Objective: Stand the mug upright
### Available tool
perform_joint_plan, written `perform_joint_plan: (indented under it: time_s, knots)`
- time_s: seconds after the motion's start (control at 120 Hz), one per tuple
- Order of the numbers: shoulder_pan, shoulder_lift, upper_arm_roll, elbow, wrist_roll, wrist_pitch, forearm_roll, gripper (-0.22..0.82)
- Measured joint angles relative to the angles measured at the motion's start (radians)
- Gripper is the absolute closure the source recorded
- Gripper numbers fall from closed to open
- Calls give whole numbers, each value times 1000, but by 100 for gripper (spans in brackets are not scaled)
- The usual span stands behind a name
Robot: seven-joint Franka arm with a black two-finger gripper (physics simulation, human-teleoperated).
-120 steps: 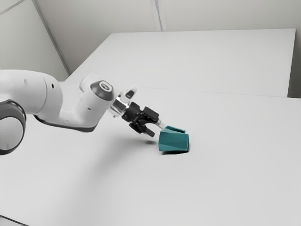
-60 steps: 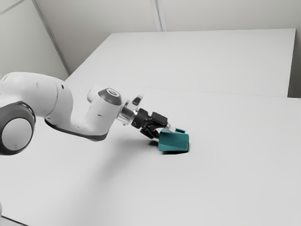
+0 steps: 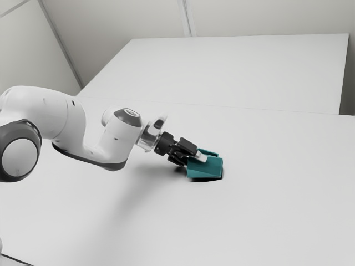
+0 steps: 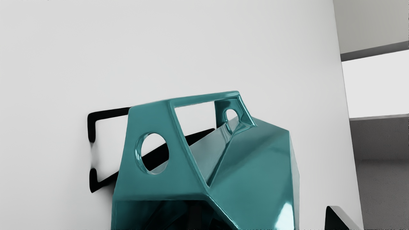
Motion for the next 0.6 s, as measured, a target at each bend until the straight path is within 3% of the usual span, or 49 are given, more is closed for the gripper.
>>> perform_joint_plan:
  time_s: [0.6]
  knots:
    - [0, -5, 0, -6, 60, -41, -27, 68]
